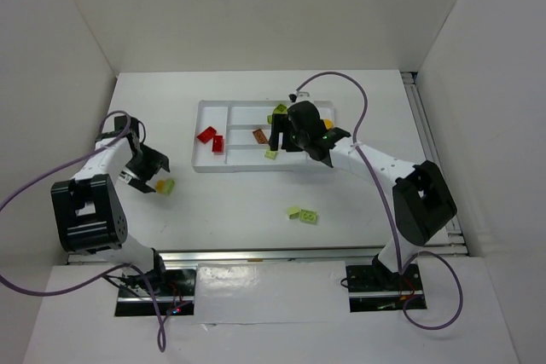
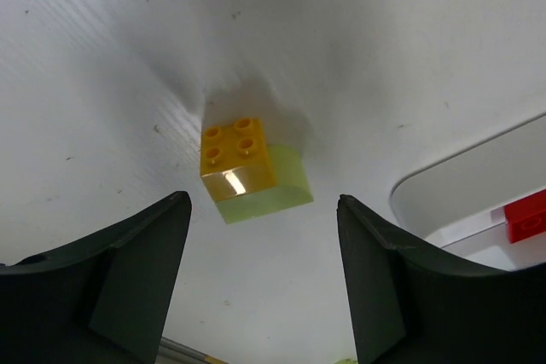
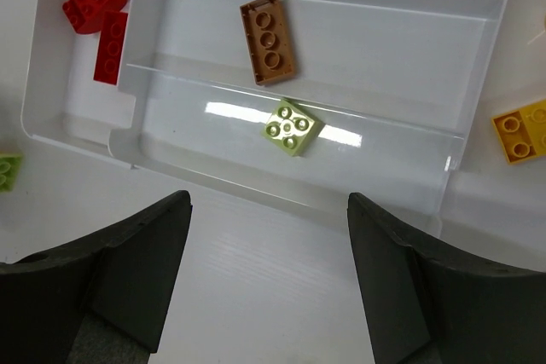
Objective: Sort the legos into containers by color
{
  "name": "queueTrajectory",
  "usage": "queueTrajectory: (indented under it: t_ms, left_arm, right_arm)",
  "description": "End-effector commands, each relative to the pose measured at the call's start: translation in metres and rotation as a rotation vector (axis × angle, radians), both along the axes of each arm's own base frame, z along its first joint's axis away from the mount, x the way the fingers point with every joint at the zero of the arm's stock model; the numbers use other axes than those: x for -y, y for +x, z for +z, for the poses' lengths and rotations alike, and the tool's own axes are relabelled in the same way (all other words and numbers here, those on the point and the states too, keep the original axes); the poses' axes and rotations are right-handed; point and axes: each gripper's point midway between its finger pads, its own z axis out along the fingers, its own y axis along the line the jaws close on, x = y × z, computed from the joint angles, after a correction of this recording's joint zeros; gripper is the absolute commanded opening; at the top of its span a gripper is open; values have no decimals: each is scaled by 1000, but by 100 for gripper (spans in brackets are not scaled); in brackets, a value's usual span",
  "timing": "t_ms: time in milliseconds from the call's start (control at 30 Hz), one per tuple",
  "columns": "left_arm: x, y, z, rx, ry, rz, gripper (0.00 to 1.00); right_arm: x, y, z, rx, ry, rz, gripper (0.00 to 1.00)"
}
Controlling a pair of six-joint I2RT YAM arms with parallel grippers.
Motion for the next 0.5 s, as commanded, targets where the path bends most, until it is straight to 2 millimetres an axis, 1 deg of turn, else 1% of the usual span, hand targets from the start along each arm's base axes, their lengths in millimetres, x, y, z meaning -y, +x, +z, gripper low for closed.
queueTrajectory:
  t_ms: [0,67,100,133,233,267,333,367,400,433,467]
  left_arm:
    - [2,11,-13,6,-32,41,80]
    - [4,6,-24,-33,-41,42,79]
    - [4,7,-27,-35,-44,53,79]
    - [5,2,-34,-59,-49,53,79]
    - [7,0,-39,-56,-57,51,79]
    - [8,-2,-42,-58,-60,60,79]
    - [7,1,-42,-48,-57,60,72]
    - [7,0,-46,-60,-60,60,69]
    - [7,0,-46,-60,-60,60,66]
    - [8,-1,-49,-72,-62,61,59]
    - [8,-1,-49,-72,-62,61,57]
  right_arm:
    - [-2,-2,11,33,5,17,81]
    - [-2,-2,11,33,4,17,81]
    - [-2,-2,11,33,4,17,81]
    - [-3,-2,7,22,4,25,81]
    - [-3,-2,7,22,4,25,81]
    - [-4,-2,3,14,-1,25,81]
    - [-3,-4,1,7,-6,25,81]
    - [-2,-5,0,-1,-12,25,81]
    - [-2,-3,3,10,-13,31,81]
    - [-1,-2,3,13,-17,24,81]
    - [0,-3,2,6,-23,24,81]
